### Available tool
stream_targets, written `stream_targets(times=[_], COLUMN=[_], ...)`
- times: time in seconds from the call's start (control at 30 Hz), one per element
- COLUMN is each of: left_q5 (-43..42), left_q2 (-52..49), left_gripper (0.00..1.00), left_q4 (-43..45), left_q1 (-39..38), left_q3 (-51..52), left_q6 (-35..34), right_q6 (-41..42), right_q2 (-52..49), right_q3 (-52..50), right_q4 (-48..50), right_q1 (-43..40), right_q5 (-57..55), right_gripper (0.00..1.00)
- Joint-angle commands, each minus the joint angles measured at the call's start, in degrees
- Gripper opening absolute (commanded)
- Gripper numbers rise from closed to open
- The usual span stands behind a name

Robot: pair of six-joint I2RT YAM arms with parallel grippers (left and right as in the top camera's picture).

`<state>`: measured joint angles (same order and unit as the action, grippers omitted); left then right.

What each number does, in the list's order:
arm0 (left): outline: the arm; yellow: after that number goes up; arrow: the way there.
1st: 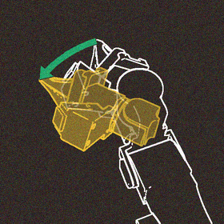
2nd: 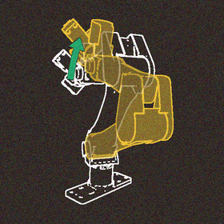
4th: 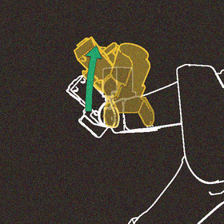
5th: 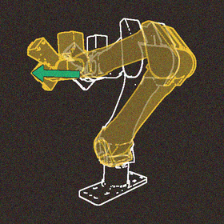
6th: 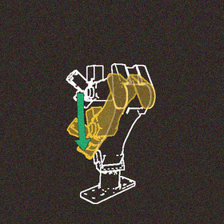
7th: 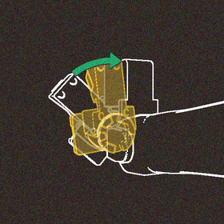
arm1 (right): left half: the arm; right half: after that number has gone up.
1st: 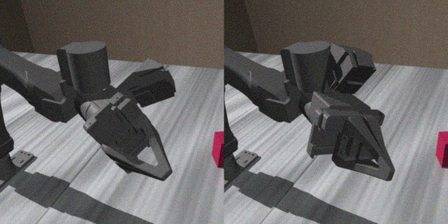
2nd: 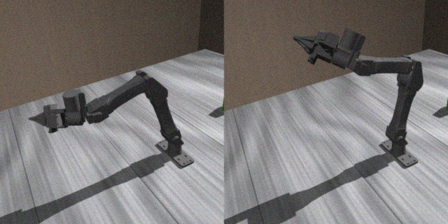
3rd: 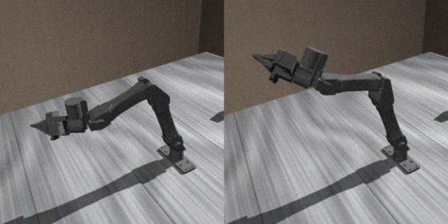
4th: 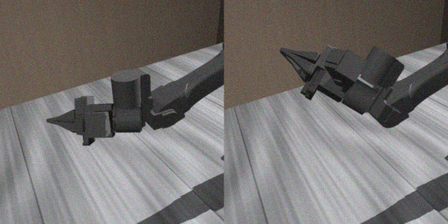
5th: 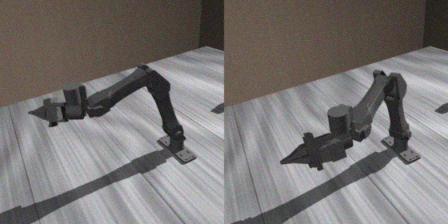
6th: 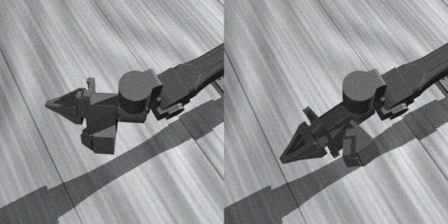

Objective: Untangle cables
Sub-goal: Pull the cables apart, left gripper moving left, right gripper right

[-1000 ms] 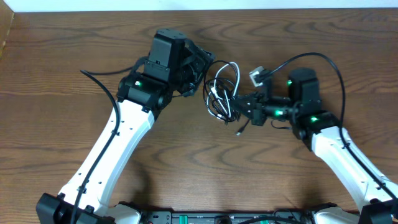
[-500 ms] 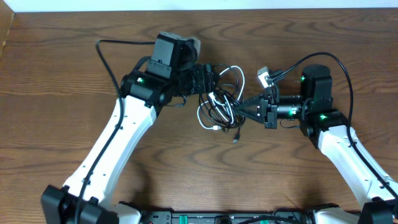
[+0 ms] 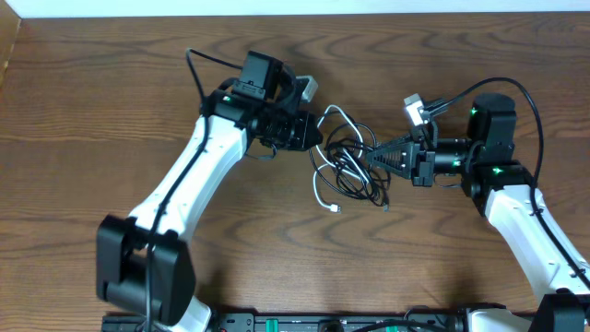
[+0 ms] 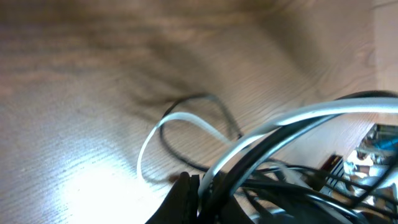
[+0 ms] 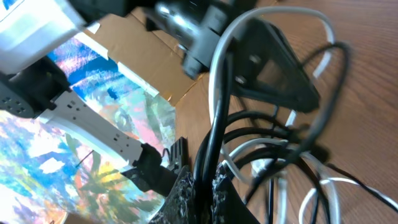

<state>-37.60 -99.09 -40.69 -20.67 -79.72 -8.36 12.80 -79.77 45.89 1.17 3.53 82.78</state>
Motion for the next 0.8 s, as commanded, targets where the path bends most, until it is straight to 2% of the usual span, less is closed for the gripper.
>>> stream_targets(times=[0.0,0.1,0.3,0.47,0.77], left_q5=[-1.5,-1.4,-0.2,19.4,25.7], left_q2=[-3.1,-4.3,-4.7,-4.7,-4.7], left_gripper=[0.08,0.08,0.08,0.07,0.07], left_q4=[-1.4,-3.6,-5.5,-7.6,-10.6], left_q1=[0.4,0.4,0.3,2.2,8.6], left_q3=[-0.3,-0.3,-0.3,-0.3,-0.2], left_q6=[3.2,5.9,6.7,-6.0,-12.4], right_q6=[-0.4,-0.3,0.3,2.2,1.6], right_q2=[0.0,0.0,0.0,0.0,0.0], right_q3=[-0.2,-0.2,-0.3,-0.3,-0.3], right_q4=[0.1,-0.2,-0.5,-3.5,-14.8], right_q1=[-1.3,-1.9,-2.2,-4.2,-12.0], right_q5=[3.1,3.1,1.4,-6.4,-19.6], right_gripper=[0.01,0.01,0.01,0.01,0.01])
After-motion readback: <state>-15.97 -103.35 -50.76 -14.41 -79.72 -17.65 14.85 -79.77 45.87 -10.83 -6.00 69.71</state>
